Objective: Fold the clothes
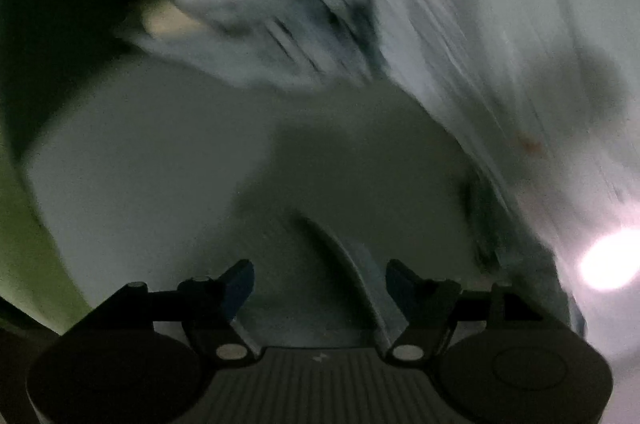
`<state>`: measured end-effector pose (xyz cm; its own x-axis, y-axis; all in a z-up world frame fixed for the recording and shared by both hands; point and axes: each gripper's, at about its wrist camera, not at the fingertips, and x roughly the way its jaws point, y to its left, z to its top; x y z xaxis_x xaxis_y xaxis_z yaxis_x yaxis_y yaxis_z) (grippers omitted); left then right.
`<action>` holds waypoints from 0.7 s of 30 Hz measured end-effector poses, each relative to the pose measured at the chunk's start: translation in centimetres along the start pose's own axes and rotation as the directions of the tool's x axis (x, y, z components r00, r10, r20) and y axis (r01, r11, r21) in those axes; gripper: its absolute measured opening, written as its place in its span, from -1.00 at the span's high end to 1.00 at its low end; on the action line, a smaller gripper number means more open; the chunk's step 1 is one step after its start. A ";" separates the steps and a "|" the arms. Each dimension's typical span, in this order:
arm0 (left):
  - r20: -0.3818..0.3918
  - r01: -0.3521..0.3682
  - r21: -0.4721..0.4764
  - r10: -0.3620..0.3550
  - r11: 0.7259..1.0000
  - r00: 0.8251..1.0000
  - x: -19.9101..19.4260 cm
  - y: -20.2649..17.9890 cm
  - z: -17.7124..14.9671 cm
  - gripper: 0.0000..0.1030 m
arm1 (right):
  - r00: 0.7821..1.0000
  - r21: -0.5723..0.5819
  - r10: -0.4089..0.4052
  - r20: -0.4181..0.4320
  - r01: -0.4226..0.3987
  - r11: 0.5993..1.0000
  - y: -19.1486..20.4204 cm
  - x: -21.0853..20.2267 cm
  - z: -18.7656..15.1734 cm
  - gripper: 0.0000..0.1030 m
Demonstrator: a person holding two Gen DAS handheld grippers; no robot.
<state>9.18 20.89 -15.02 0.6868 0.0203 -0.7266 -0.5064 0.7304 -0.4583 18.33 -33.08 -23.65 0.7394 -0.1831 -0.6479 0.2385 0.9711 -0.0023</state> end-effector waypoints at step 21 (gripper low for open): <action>0.282 -0.211 -0.013 0.206 0.977 0.937 8.3 -5.6 15.4 0.50 | 0.999 -0.002 0.002 0.042 -0.002 1.000 0.1 -0.2 -0.6 -1.00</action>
<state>25.75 27.45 -10.60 0.6861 0.3619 -0.6311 -0.6467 0.7007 -0.3013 17.86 -32.82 -24.02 0.7656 -0.1878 -0.6152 0.2362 0.9717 -0.0027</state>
